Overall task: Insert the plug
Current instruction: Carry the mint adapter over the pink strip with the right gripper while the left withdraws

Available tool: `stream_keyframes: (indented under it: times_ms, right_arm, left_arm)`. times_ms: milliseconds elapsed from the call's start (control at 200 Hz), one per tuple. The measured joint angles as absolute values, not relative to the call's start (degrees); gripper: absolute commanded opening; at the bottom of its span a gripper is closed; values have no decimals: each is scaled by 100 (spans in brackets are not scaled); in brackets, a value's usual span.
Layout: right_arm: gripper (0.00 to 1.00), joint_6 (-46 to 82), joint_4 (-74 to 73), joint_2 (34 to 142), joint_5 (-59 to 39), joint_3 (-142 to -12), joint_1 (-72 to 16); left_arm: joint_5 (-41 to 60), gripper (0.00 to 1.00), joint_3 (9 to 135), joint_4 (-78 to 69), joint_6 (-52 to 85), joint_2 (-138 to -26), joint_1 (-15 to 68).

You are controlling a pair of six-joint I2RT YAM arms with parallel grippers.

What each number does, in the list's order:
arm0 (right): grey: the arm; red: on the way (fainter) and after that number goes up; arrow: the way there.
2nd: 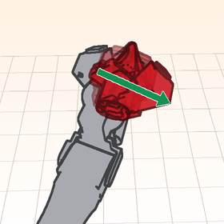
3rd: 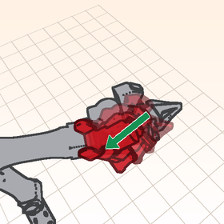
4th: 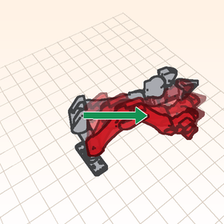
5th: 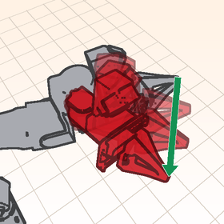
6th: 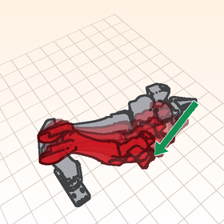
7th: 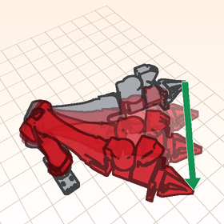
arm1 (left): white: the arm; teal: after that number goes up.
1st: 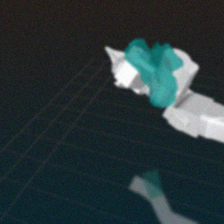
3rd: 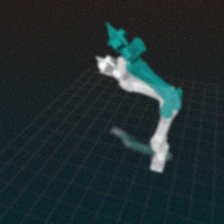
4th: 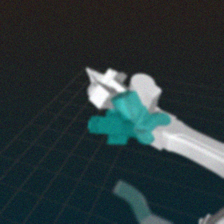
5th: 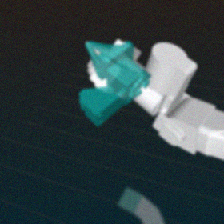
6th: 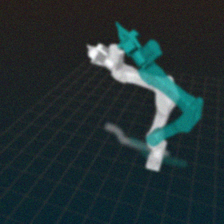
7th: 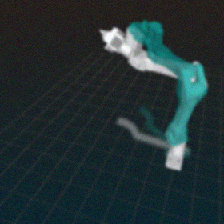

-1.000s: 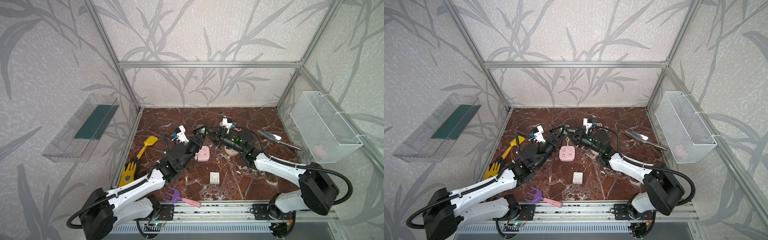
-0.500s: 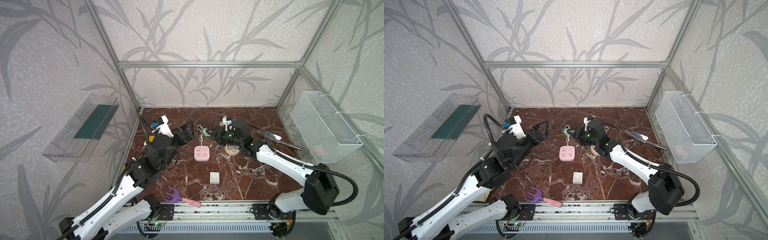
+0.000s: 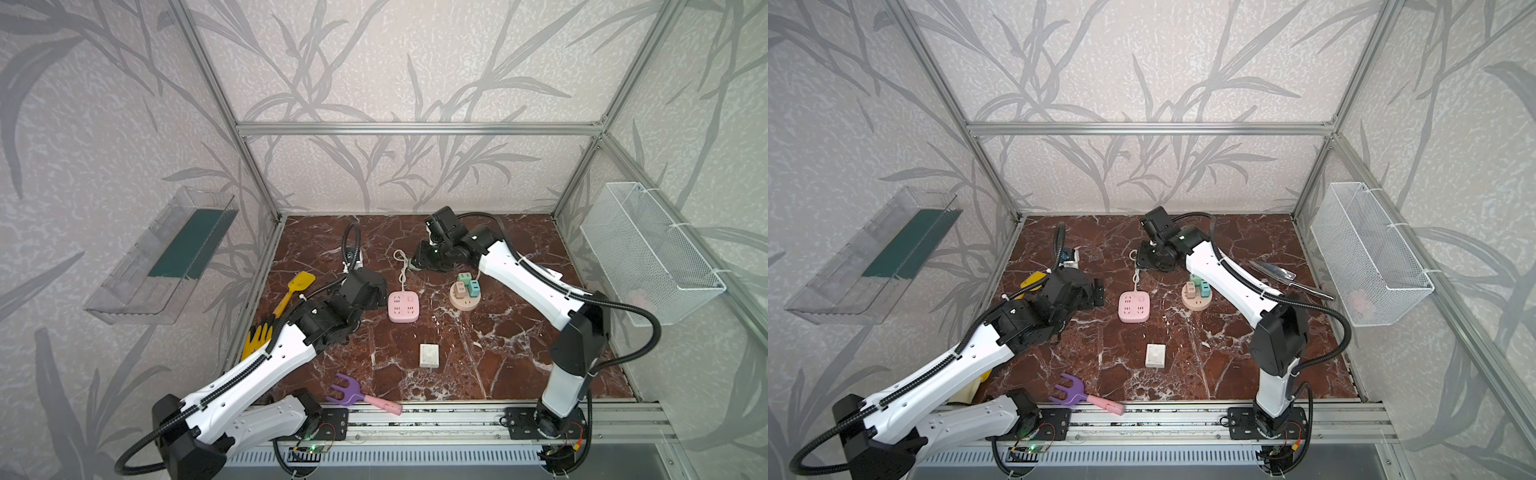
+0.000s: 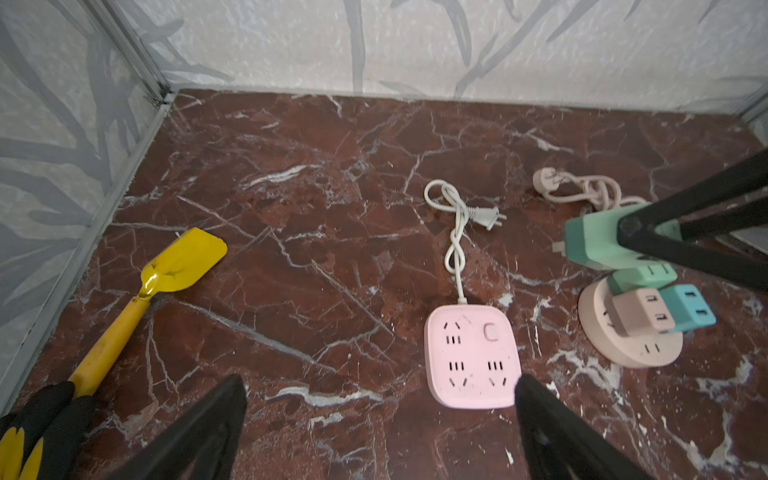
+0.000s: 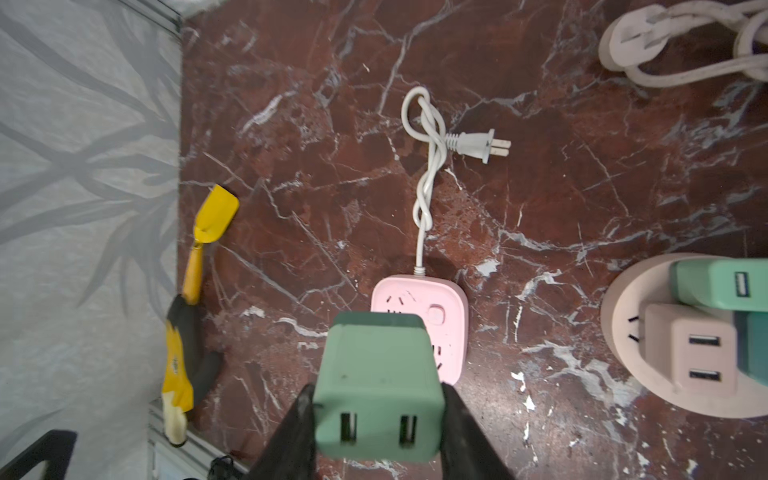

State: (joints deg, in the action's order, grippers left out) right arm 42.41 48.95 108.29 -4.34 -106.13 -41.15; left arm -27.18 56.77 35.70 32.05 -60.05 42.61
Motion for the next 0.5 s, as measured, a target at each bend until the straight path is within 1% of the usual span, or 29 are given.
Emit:
stream_keyframes:
  times_ms: [135, 335, 415, 500]
  right_arm:
    - [0, 4097, 5714, 11633, -287, -11710, -4357]
    - [0, 4005, 6729, 12532, -89, -13181, -4635]
    - [0, 3975, 6982, 12807, -58, -13533, -4713]
    - [0, 3951, 7131, 12991, -45, -13622, -4755]
  left_arm:
    - [-2102, 95, 5448, 3621, 3326, -5800, 3966]
    - [-1068, 93, 5094, 3691, 3570, -5509, 3345]
    - [-711, 93, 4998, 3688, 3664, -5459, 3177]
    - [-397, 92, 4930, 3682, 3754, -5439, 3055]
